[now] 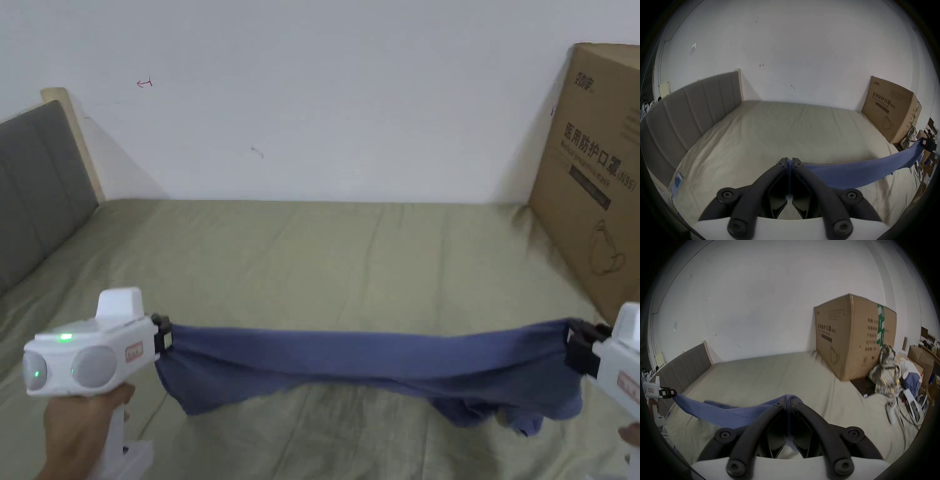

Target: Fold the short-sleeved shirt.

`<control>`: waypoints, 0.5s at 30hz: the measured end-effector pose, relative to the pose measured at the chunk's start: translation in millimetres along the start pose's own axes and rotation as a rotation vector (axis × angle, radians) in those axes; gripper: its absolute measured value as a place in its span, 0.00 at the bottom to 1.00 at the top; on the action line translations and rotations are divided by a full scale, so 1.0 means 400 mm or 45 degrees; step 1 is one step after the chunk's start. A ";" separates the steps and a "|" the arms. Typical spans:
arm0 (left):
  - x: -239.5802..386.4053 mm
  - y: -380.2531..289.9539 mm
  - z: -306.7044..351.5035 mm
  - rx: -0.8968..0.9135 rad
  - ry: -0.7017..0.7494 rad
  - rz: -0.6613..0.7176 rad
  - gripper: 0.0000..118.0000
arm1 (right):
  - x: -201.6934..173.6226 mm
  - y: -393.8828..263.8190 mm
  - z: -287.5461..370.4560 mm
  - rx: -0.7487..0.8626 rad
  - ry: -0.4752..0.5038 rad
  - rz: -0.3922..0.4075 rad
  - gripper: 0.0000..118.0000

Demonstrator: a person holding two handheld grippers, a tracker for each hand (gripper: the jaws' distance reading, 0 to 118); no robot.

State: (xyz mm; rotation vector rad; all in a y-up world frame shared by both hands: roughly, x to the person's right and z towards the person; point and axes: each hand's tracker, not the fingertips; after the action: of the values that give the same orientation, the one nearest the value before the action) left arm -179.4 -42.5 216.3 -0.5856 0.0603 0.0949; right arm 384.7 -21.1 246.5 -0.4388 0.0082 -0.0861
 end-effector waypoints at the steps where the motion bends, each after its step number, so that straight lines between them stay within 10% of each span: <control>1: -0.007 -0.034 0.018 -0.008 -0.001 0.003 0.00 | 0.001 -0.027 0.021 -0.012 0.005 -0.004 0.01; 15: -0.118 -0.490 0.251 -0.281 0.045 0.072 0.00 | 0.032 -0.405 0.327 -0.275 0.007 -0.075 0.01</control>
State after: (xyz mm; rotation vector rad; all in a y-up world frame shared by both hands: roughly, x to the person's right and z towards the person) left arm -202.5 -153.0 411.2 -0.8060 0.1016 0.1472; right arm 387.9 -112.8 434.0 -0.6547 0.0098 -0.1452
